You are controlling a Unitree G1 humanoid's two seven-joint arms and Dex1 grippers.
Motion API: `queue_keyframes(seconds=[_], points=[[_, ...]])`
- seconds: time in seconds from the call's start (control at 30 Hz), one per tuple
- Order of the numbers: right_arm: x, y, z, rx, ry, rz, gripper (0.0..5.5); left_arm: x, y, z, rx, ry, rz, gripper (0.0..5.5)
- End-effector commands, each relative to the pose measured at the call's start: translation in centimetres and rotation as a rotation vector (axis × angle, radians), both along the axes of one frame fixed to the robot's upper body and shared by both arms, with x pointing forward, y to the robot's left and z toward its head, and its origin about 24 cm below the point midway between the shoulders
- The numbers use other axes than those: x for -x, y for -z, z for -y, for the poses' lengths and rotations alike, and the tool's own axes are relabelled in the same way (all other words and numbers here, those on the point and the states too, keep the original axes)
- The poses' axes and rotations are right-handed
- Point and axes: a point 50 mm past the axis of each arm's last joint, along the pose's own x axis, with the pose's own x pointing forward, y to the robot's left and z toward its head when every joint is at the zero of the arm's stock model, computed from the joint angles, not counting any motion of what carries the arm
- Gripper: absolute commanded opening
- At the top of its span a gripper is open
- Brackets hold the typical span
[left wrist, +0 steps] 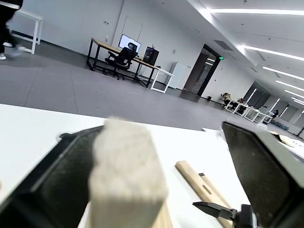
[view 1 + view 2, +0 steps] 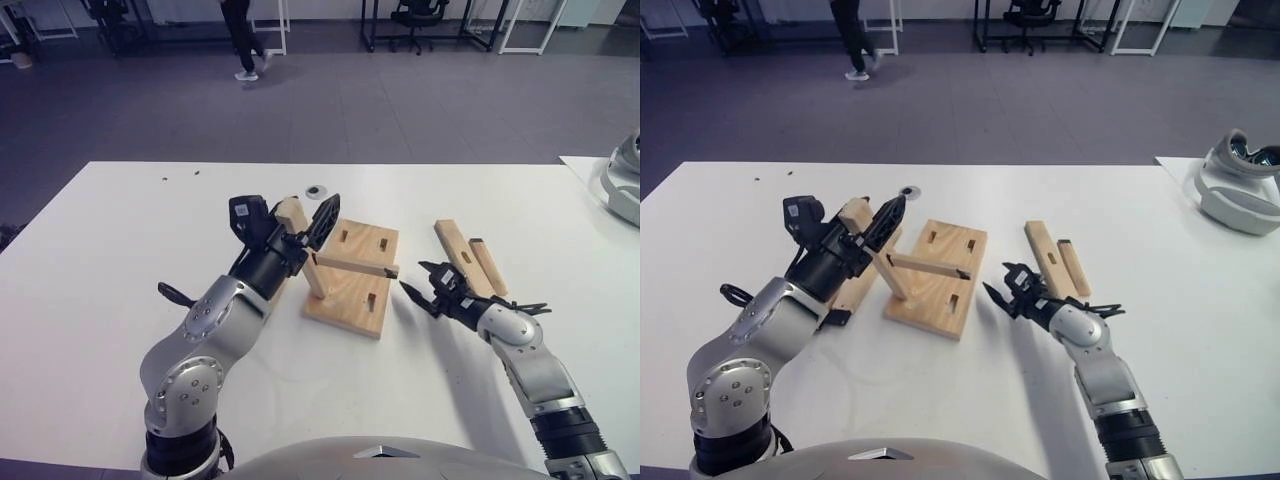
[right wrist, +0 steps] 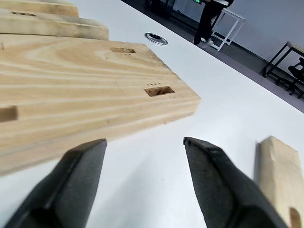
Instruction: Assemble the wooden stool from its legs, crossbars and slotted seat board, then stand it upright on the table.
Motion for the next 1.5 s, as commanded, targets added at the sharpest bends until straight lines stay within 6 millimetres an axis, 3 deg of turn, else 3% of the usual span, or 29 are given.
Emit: queue_keyframes(seconds=[0.03, 0.17, 0.23, 0.27, 0.33, 0.37, 0.5, 0.6, 0.83, 1.1, 1.33, 1.5], points=[[-1.2, -0.8, 2.0, 0.038, 0.105, 0.039, 3.03, 0.4, -3.7, -0.5, -0.019, 0.028, 0.134, 4.22], [-1.7, -1.2, 2.4, 0.039, 0.144, 0.073, 3.03, 0.4, -8.0, -2.4, 0.092, 0.042, 0.29, 4.22], [-2.2, -1.9, 2.7, 0.023, 0.167, 0.112, 3.03, -0.6, -9.7, -5.3, 0.119, -0.062, 0.346, 4.22], [-2.5, -2.3, 2.8, 0.012, 0.179, 0.137, 3.03, -1.5, -9.3, -6.9, 0.095, -0.149, 0.324, 4.22], [-3.1, -3.0, 2.8, -0.006, 0.197, 0.178, 3.03, -3.3, -5.8, -9.5, -0.065, -0.305, 0.186, 4.22], [-3.3, -3.1, 2.8, -0.018, 0.206, 0.188, 3.03, -3.9, -2.8, -9.9, -0.218, -0.328, 0.086, 4.22], [-3.5, -2.9, 2.3, -0.031, 0.193, 0.188, 3.03, -2.6, 7.8, -8.6, -0.518, -0.123, -0.216, 4.22], [-3.6, -2.7, 1.5, -0.041, 0.173, 0.183, 3.03, -1.5, 11.8, -7.8, -0.586, 0.002, -0.318, 4.22], [-3.7, -2.5, -0.1, -0.053, 0.128, 0.186, 3.03, -1.7, 14.4, -7.6, -0.633, 0.013, -0.423, 4.22], [-3.4, -2.0, -0.6, -0.053, 0.122, 0.173, 3.03, -1.2, 14.6, -7.5, -0.864, 0.1, -0.413, 2.94], [-3.3, -1.6, -0.8, -0.058, 0.124, 0.161, 3.03, -0.8, 15.0, -7.5, -0.934, 0.133, -0.442, 2.9], [-3.4, -1.6, -0.7, -0.061, 0.129, 0.16, 3.03, -1.4, 14.8, -7.8, -0.923, 0.094, -0.416, 2.13]])
